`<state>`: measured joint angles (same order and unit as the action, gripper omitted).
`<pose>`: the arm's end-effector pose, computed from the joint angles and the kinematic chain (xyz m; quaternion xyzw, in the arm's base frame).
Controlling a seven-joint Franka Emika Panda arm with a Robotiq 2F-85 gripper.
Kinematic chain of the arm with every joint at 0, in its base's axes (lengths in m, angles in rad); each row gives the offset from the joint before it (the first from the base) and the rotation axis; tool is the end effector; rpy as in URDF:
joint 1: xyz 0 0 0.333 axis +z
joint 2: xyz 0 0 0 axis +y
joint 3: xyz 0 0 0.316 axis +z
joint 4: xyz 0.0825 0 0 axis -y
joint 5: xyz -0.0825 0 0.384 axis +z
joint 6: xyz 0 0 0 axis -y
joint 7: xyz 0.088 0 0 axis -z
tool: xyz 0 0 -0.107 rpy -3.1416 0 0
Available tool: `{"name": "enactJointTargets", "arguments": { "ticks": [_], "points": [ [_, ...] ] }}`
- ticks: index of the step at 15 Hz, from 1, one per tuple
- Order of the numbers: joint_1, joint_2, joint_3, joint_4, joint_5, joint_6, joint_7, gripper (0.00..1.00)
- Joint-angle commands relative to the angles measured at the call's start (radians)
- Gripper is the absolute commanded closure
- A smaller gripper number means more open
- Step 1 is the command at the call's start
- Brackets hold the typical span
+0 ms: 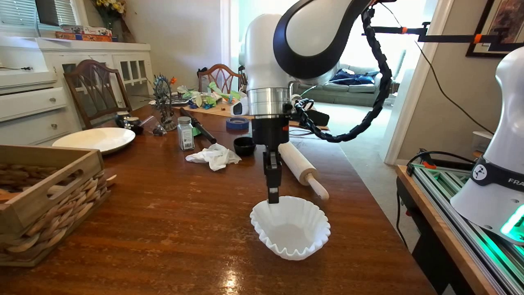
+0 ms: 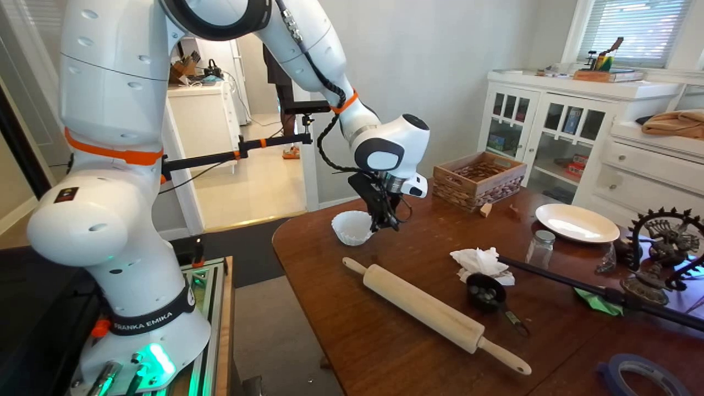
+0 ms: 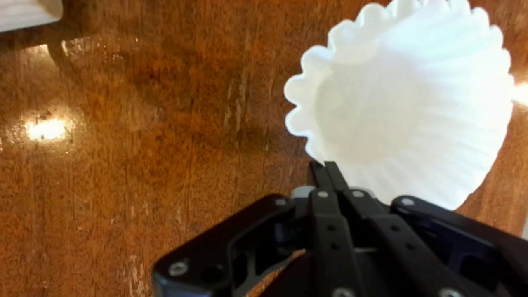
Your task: Move the white object to the right
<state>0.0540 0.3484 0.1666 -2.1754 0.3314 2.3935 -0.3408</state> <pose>0.5353 0.1237 0.2221 -0.9782 -0.1460 0.0569 0.1362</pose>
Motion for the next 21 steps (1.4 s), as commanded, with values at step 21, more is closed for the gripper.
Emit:
{"name": "enactJointTargets", "arguments": {
  "ticks": [21],
  "points": [
    [-0.362, -0.345, -0.462, -0.28, 0.798, -0.217, -0.645, 1.0]
  ]
}}
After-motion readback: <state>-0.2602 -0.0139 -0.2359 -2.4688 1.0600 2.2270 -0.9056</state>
